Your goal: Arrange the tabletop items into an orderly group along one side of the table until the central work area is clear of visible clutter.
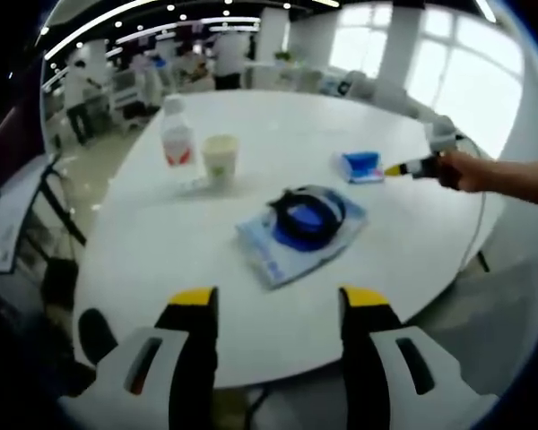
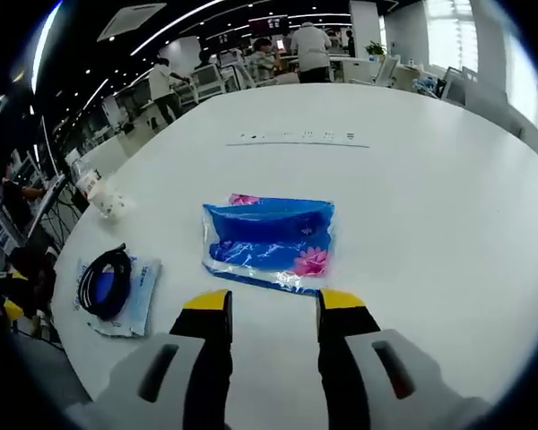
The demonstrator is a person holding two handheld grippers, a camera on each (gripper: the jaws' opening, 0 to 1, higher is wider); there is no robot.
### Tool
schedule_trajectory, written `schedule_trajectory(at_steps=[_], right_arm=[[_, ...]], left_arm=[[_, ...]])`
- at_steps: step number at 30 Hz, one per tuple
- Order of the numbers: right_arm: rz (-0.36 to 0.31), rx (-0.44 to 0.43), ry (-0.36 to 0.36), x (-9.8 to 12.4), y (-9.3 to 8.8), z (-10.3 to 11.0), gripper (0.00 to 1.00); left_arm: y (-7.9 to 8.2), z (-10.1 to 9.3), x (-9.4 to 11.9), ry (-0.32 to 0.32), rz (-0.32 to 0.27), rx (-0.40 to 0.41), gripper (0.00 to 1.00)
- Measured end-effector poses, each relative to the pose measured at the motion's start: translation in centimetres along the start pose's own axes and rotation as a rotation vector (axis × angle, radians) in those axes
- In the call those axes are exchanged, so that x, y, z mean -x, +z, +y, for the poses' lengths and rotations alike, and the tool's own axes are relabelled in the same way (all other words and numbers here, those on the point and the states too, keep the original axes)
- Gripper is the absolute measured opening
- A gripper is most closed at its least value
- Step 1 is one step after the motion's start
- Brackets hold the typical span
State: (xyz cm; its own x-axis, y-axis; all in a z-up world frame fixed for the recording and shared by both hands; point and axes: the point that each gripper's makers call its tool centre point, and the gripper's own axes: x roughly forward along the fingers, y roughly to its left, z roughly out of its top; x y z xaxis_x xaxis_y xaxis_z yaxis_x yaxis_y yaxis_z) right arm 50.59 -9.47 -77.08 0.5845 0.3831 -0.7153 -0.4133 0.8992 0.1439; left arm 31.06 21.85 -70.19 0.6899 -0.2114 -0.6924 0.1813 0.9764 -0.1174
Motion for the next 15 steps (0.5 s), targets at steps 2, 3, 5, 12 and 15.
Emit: schedule_trajectory(at_steps=[2,3,5,12,15], right_arm=[[0.012,0.029,0.014,0.4,-0.9,1.2,0.38],[0.014,0.036,0.020,0.5,-1.2,1.6,0.39],[0.021,0.047,0.033,0.8,-1.8,2.4,0.41],[0.034,0.054,0.067,2.3,-3.2,4.9,0.52],[0.035,0.064,0.073,2.7,-3.6,5.6,0.53]], left_arm=[[0.1,-0.2,-0.1,-0.015,-0.006,0.002,0.51],[0.0,-0.3,-0.1,-0.021,-0.003,0.001,0.51],[-0.2,-0.4,-0.1,-0.023,0.004,-0.011,0.51],[0.1,-0.7,-0.1,-0.044,-0.007,-0.007,0.51],[0.1,-0.9,-0.2,-0.056,-0.007,-0.012,0.51]])
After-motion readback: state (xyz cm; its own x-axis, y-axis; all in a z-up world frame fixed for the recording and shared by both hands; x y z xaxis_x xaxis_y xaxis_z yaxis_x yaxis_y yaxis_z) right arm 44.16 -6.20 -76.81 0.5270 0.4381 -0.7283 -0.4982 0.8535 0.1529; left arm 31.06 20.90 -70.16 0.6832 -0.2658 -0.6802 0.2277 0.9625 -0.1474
